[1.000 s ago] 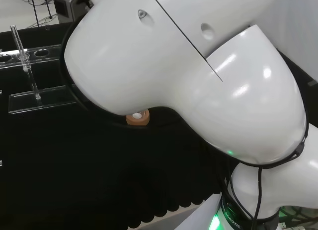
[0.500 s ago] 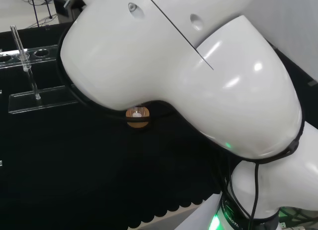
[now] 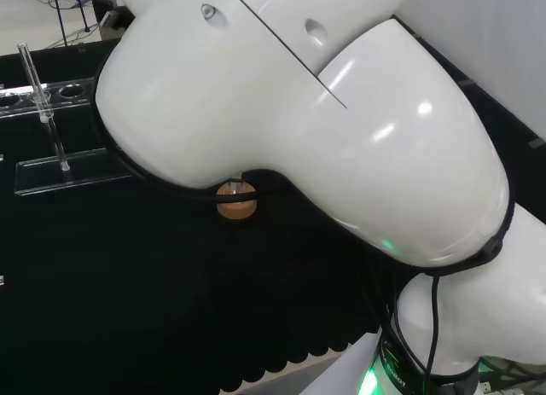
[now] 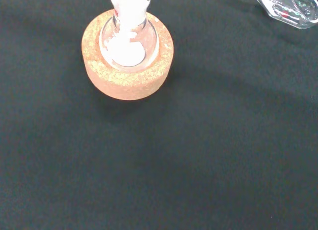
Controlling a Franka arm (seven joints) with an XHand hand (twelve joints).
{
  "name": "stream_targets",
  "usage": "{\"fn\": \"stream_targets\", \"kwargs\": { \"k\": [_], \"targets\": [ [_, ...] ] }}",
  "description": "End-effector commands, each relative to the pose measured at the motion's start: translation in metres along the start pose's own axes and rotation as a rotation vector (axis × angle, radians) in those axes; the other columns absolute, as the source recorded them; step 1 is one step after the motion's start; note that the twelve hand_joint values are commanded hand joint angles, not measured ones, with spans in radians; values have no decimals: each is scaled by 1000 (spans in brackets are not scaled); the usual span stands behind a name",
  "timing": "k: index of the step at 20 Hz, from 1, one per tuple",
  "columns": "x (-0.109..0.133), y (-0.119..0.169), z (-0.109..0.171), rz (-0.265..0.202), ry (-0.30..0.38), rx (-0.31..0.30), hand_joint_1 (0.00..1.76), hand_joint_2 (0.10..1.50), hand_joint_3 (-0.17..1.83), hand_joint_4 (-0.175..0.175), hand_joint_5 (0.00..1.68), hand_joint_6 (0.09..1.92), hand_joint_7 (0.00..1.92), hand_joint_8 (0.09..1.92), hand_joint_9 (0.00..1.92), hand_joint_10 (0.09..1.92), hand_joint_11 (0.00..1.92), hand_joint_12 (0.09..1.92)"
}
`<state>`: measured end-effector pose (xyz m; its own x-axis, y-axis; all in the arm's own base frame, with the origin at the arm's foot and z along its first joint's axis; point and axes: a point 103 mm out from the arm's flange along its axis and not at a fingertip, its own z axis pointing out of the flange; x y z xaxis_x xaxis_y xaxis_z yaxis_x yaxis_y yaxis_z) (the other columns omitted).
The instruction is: Remove the funnel from the round-bottom flask.
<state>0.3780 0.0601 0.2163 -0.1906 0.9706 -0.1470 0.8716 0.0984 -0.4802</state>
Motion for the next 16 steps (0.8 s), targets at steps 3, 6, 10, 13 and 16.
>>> {"fn": "stream_targets", "kwargs": {
  "k": [3, 6, 10, 13, 16],
  "targets": [
    [-2, 12, 8, -1, -37, -3, 579, 677, 282, -74, 0, 87, 0, 375, 90, 869, 303, 1482],
    [-2, 13, 11, 14, -48, -34, 581, 678, 281, -74, 0, 87, 0, 380, 98, 869, 305, 1481],
    [-5, 14, 14, 19, -62, -48, 601, 681, 280, -74, 0, 87, 0, 415, 131, 857, 317, 1473],
    [-6, 15, 17, 27, -67, -46, 623, 685, 284, -75, 0, 87, 0, 440, 163, 846, 322, 1469],
    [-7, 15, 20, 22, -65, -60, 636, 684, 292, -75, 0, 87, 0, 470, 189, 832, 326, 1467]
  ]
}}
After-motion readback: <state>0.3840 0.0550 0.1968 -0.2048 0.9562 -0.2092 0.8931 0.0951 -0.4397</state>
